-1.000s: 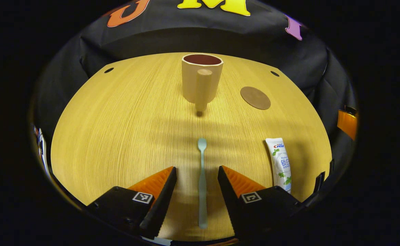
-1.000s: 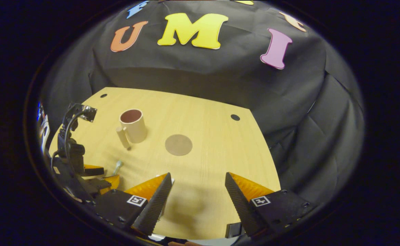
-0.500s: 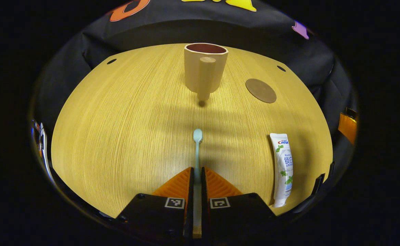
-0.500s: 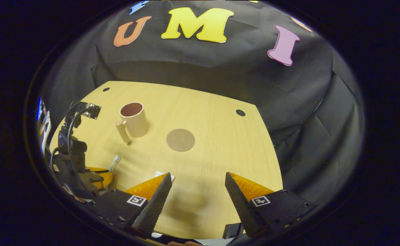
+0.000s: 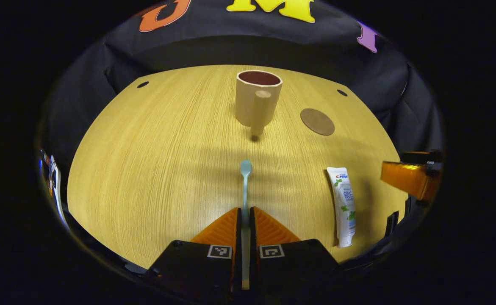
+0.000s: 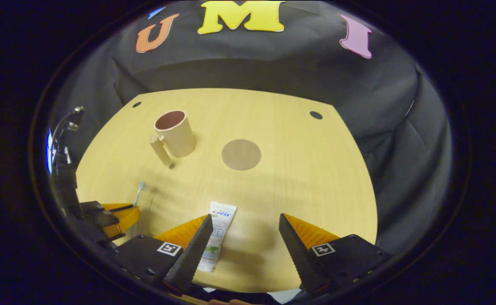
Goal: Put the toothbrush and toothpaste on the desktop into the cup, then pick up the cup and place it on the coaster on the desktop.
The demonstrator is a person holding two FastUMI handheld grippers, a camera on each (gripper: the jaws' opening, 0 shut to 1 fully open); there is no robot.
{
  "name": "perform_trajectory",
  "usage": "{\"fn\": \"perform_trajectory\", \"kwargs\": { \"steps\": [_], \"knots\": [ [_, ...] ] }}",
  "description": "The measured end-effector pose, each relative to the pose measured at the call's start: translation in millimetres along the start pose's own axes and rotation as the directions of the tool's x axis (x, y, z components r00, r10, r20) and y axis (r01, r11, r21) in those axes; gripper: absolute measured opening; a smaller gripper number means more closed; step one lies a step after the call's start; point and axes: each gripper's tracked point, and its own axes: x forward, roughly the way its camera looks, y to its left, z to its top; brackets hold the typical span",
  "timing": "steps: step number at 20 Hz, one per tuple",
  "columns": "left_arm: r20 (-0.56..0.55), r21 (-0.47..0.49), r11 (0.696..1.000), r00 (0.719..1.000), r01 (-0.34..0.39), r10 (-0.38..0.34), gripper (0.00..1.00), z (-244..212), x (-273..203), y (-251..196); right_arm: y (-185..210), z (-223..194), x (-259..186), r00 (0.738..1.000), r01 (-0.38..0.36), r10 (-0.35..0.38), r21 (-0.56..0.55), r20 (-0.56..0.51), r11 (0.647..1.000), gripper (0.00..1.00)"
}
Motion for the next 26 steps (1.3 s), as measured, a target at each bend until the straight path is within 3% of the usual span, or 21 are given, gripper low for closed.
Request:
{"fn": "perform_trajectory", "kwargs": {
  "steps": [4, 8, 13, 14, 16, 17, 19, 20, 21, 26],
  "knots": [
    [0.132, 0.021, 1.000, 0.991, 0.013, -0.015, 0.10, 35, -35, 5, 17, -28, 19, 0.993, -0.023, 0.026, 0.032, -0.118, 0.999, 0.98],
    [0.266, 0.047, 0.999, 0.964, 0.006, -0.018, 0.10, 77, -73, 11, 31, -56, 34, 0.973, -0.015, 0.029, 0.060, -0.231, 0.998, 0.93],
    [0.453, 0.057, 0.998, 0.891, -0.008, -0.019, 0.10, 137, -120, 20, 46, -77, 42, 0.951, -0.025, 0.053, 0.092, -0.306, 0.995, 0.73],
    [0.482, 0.054, 0.999, 0.876, -0.008, -0.019, 0.10, 148, -129, 21, 47, -80, 42, 0.946, -0.021, 0.050, 0.093, -0.319, 0.995, 0.76],
    [0.534, 0.041, 0.999, 0.845, -0.006, -0.016, 0.10, 168, -143, 27, 47, -87, 44, 0.939, -0.004, 0.035, 0.089, -0.341, 0.996, 0.70],
    [0.555, 0.036, 0.999, 0.832, -0.002, -0.018, 0.10, 176, -150, 30, 48, -88, 46, 0.937, -0.004, 0.038, 0.098, -0.347, 0.995, 0.62],
    [0.598, 0.026, 1.000, 0.802, -0.012, -0.006, 0.09, 193, -161, 38, 46, -91, 48, 0.934, 0.003, 0.040, 0.117, -0.356, 0.993, 0.60],
    [0.615, 0.025, 1.000, 0.788, -0.011, -0.006, 0.10, 202, -165, 40, 46, -90, 47, 0.932, 0.005, 0.039, 0.122, -0.360, 0.993, 0.52],
    [0.629, 0.026, 1.000, 0.778, -0.010, -0.009, 0.09, 209, -167, 39, 44, -92, 49, 0.933, 0.012, 0.030, 0.113, -0.359, 0.994, 0.42],
    [0.655, 0.050, 0.999, 0.755, -0.006, -0.028, 0.10, 235, -157, 37, 42, -88, 46, 0.943, 0.005, 0.026, 0.093, -0.332, 0.996, 0.28]
  ]
}}
